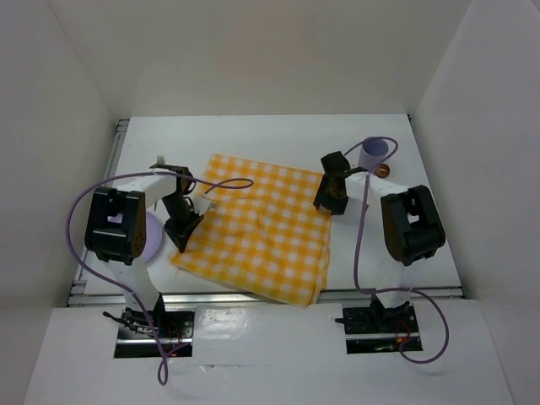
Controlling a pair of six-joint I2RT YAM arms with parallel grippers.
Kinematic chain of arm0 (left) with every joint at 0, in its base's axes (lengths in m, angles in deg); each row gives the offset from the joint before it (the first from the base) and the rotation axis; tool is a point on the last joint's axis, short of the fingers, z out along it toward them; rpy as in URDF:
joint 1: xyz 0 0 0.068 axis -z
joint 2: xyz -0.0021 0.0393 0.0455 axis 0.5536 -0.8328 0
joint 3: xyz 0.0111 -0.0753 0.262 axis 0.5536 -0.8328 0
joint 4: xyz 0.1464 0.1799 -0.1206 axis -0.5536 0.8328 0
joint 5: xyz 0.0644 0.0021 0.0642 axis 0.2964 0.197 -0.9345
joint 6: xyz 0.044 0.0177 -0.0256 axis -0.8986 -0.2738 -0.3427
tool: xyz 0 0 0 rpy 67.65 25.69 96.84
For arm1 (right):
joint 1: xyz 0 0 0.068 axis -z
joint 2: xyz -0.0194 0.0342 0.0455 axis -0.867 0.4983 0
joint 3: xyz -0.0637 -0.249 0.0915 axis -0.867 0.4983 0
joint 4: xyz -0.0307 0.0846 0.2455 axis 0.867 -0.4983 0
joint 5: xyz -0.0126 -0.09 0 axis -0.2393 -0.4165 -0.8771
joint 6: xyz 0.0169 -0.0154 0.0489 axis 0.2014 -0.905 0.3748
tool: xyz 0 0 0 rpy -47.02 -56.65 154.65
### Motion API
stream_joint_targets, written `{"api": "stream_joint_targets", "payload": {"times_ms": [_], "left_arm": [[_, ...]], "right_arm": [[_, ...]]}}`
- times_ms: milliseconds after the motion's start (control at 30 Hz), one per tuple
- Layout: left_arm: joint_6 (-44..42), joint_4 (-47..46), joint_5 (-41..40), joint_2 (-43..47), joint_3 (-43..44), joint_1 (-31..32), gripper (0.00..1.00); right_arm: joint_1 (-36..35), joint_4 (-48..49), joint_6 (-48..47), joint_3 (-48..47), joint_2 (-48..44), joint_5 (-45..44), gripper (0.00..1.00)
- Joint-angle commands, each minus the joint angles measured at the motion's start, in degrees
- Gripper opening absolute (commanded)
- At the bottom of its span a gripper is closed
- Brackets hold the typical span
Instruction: Set the dinner table for one person
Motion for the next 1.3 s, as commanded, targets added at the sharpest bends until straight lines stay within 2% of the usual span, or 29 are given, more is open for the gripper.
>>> {"api": "stream_joint_targets", "payload": {"times_ms": [0, 33, 67, 100, 133, 200, 267, 367, 400, 500, 567, 733, 833, 900, 967, 1000, 1067, 1100, 1133, 1167, 1267], "left_arm": [[-0.34, 0.41, 2.03, 2.14, -1.17, -0.09, 0.0], [-0.34, 0.41, 2.04, 2.14, -1.17, -0.09, 0.0], [-0.34, 0.41, 3.78, 2.14, -1.17, -0.69, 0.0], [-0.34, 0.41, 4.84, 2.14, -1.17, -1.48, 0.0], [-0.34, 1.71, 6.33, 2.14, -0.21, -2.1, 0.0], [-1.39, 4.61, 11.86, 2.14, 4.35, -4.03, 0.0], [-2.18, 8.14, 13.55, 2.14, 10.39, -4.57, 0.0], [-1.48, 8.76, 11.1, 2.14, 15.07, -5.1, 0.0], [-0.96, 9.28, 10.22, 2.14, 17.35, -5.1, 0.0], [0.19, 9.9, 9.68, 0.12, 18.96, -5.1, 0.0], [0.19, 9.9, 9.68, -0.5, 18.96, -5.1, 0.0], [0.71, 7.89, 10.39, 0.02, 11.85, -5.1, 0.0], [0.72, 6.66, 10.39, 0.55, 8.85, -4.57, 0.0], [0.72, 5.61, 10.91, 0.55, 7.36, -3.95, 0.04], [1.51, 5.07, 10.31, 0.55, 6.83, -2.73, 0.11], [2.29, 4.28, 10.3, 0.55, 6.04, -2.72, 0.16], [2.83, 4.28, 10.3, 0.55, 4.63, -2.2, 0.33], [2.31, 4.8, 11.43, 1.16, 4.63, -2.19, 0.51], [0.56, 6.72, 13.79, 1.69, 3.85, -2.19, 0.68], [-0.24, 7.78, 14.6, 1.7, 3.84, -2.19, 0.97], [1.24, 8.5, 11.82, 4.33, 4.62, -2.19, 1.0]], "right_arm": [[-0.56, 3.12, -0.08, -0.18, 3.64, 2.98, 0.55], [-1.52, 4.01, -0.08, -0.17, 3.65, 4.29, 0.46], [-2.14, 4.54, -0.08, -0.69, 4.61, 4.3, 0.17], [-2.84, 4.55, -0.08, -1.57, 5.14, 4.83, 0.05], [-3.46, 4.55, -0.08, -2.79, 6.02, 4.83, 0.0], [-5.22, 2.62, -0.87, -9.02, 6.02, 3.52, 0.0], [-5.83, 0.33, -2.45, -14.2, 5.42, 1.94, 0.0], [-5.32, -1.33, -3.68, -24.92, 4.71, 0.71, 0.0], [-5.31, -2.56, -3.69, -31.31, 5.58, 0.7, 0.0], [-5.31, -9.06, -3.69, -42.13, 8.92, 0.7, 0.0], [-5.31, -11.0, -3.69, -44.02, 9.71, 0.7, 0.0], [-3.99, -10.4, -4.83, -40.52, 9.72, 1.23, 0.0], [-2.5, -11.88, -5.36, -40.51, 12.7, 1.23, 0.0], [-1.97, -12.42, -5.36, -39.9, 13.85, -0.34, 0.0], [-1.97, -9.71, -6.58, -37.09, 14.46, -1.4, 0.14], [-1.45, -8.39, -7.37, -36.13, 14.98, -1.41, 0.24], [-1.44, -6.71, -11.41, -35.33, 15.69, -0.63, 0.68], [-1.44, -7.31, -12.9, -35.85, 16.3, 0.25, 0.81], [-1.97, -8.19, -14.74, -37.85, 17.18, 0.26, 0.83], [-2.49, -9.07, -15.37, -38.57, 17.19, -0.78, 0.83], [-6.62, -8.82, -18.09, -37.36, 14.74, -6.58, 0.85]]}}
